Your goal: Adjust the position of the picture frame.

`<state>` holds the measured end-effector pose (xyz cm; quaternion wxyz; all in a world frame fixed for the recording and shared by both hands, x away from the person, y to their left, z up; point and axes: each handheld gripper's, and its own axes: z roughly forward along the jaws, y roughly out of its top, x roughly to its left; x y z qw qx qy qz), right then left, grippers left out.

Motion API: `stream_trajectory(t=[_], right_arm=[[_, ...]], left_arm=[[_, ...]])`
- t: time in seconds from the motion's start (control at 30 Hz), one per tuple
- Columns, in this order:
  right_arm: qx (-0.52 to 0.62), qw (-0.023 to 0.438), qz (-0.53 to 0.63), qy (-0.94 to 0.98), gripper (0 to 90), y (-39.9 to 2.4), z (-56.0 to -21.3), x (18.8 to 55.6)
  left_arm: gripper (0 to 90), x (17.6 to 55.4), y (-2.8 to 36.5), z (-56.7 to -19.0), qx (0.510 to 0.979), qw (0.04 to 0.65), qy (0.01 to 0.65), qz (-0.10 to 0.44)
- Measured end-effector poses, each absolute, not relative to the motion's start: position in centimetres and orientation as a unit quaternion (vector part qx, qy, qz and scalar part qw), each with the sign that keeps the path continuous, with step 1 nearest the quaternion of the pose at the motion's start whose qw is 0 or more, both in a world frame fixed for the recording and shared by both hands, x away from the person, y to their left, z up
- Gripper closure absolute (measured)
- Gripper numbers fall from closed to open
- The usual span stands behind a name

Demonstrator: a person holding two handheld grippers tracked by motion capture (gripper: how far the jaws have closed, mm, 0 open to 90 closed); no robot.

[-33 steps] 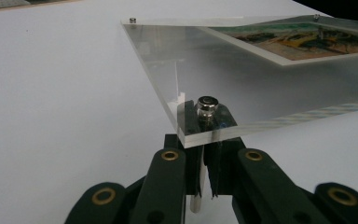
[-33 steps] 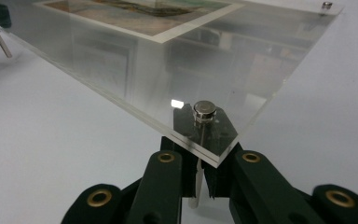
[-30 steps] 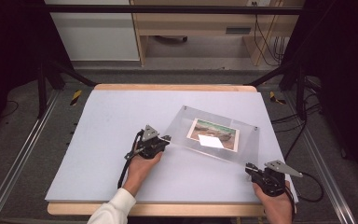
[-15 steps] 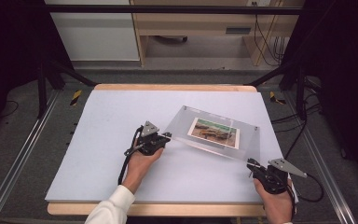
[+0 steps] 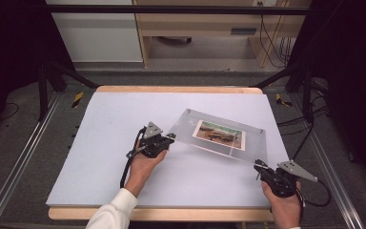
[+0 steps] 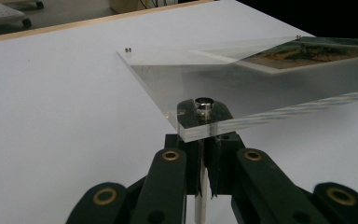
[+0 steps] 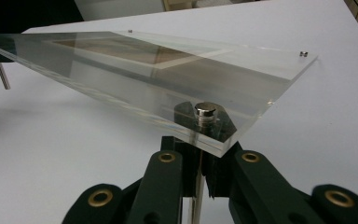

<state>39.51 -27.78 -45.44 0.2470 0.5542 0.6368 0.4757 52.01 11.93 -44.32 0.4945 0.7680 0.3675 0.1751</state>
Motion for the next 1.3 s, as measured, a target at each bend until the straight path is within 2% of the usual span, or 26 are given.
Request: stream_trajectory(t=[0.5, 1.3], right_arm=[[0.512, 0.256, 0.499, 0.651, 83.2, -26.7, -43.8, 40.3], [0.452, 0.233, 0.527, 0.681, 82.9, -20.3, -41.2, 44.2]], left_arm=[[84.2, 51.5, 13.6, -43.0, 0.744, 0.510, 0.375, 0.213], [84.1, 48.1, 21.5, -39.8, 0.699, 0.515, 0.414, 0.276]])
